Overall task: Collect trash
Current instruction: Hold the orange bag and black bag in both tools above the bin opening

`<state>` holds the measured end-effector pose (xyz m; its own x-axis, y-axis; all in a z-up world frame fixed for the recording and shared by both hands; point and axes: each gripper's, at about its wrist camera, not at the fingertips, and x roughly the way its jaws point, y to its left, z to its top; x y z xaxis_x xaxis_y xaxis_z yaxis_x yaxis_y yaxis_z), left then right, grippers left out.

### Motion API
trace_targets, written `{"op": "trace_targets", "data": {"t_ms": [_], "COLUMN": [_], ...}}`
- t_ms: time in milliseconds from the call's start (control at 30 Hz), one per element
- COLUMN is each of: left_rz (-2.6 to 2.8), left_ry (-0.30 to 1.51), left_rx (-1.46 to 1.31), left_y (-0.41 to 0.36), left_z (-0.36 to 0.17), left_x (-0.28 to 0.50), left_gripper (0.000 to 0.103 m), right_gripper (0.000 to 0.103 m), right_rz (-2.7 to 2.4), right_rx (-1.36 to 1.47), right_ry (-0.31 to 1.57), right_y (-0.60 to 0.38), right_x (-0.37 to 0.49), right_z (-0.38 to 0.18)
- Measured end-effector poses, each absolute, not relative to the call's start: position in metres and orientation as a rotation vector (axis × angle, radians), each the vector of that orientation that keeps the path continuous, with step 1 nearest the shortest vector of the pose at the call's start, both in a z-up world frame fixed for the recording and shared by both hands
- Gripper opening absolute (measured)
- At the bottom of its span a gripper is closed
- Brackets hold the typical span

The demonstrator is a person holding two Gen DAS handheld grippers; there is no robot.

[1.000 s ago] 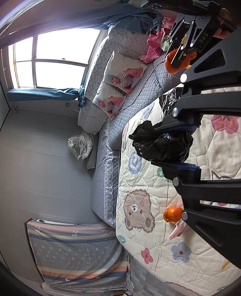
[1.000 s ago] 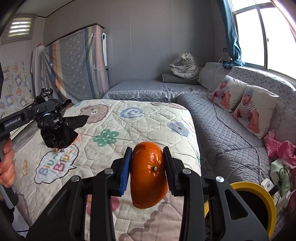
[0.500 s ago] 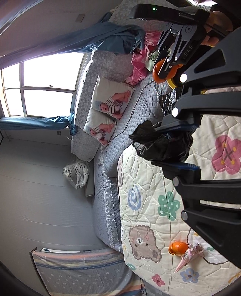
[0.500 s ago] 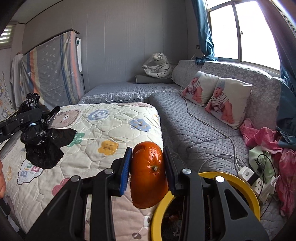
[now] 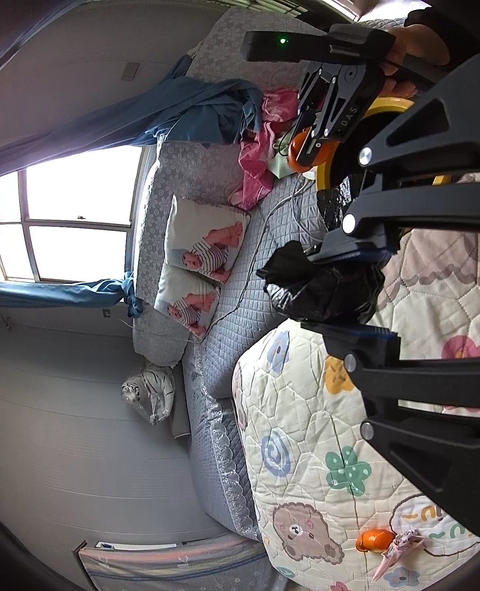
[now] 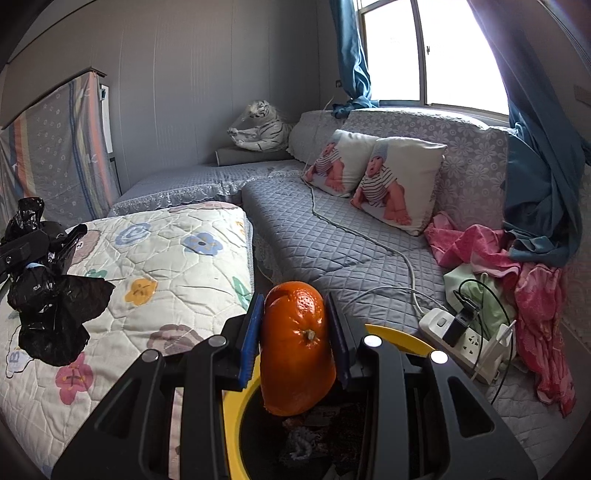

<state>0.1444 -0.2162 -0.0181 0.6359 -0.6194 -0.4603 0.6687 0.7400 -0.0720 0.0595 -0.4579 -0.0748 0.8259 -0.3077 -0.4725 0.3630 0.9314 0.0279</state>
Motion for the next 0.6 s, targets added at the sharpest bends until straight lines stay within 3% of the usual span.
{"op": "trace_targets", "data": {"t_ms": [600], "left_rz": [-0.882], "left_ry": [0.527], "left_rx": [0.185], "left_y": [-0.291], "left_z": [-0.045], "left_x": [0.130], "left_gripper": [0.025], "right_gripper": [0.032], "right_rz": [-0.496], "right_rx": [0.153], "right_ry": [0.519], "right_y": [-0.502], "right_x": [0.030], "right_z": [-0.098]}}
